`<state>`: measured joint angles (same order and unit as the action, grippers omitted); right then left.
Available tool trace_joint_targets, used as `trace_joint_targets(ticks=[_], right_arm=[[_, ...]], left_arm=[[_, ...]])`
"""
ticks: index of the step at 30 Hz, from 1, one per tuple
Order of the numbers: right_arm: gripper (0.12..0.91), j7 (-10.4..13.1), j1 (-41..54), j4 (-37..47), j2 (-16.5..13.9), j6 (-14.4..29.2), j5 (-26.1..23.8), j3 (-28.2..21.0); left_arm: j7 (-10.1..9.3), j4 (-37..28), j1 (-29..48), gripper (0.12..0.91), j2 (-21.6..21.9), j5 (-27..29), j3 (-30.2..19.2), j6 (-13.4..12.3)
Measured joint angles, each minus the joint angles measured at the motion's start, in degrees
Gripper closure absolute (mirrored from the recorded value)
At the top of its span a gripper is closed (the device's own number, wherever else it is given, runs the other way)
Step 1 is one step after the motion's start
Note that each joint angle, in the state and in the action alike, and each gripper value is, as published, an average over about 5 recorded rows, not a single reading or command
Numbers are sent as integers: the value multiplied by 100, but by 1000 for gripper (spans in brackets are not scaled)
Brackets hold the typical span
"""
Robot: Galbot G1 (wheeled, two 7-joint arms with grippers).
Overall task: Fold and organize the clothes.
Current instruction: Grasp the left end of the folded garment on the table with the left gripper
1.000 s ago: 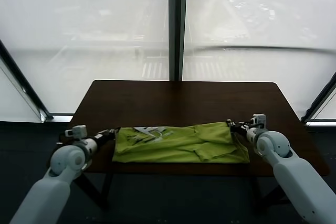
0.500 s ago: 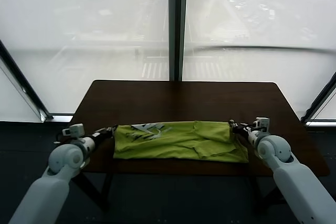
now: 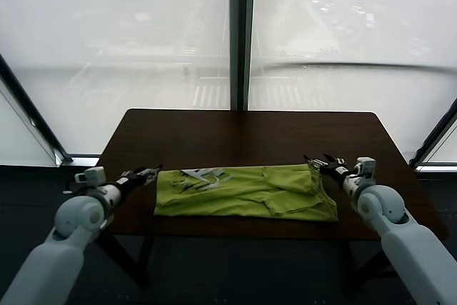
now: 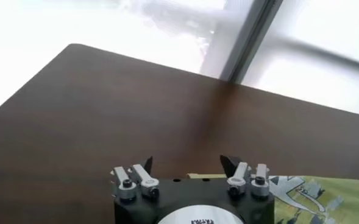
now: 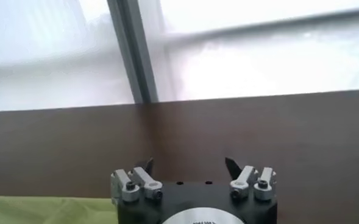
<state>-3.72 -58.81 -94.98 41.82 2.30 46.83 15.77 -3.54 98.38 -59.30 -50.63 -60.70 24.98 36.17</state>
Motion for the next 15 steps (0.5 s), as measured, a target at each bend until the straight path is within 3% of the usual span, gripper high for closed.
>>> trace_joint_targets(ticks=[4,8,15], right_arm=[[118,-213,-894,-407,-203,1178,-250,491],[118,-312,-1939,-858,-191,1946,-370,1233],[118,-369,-3280,-1445,29,2391,-410,2242]], left_arm=[[313,-34,69,124,606,-1041,-132,415],[628,-138,73,123,1223,-1939,-252,597],[884,-224,-10,123,1617,-2501,-325,603]])
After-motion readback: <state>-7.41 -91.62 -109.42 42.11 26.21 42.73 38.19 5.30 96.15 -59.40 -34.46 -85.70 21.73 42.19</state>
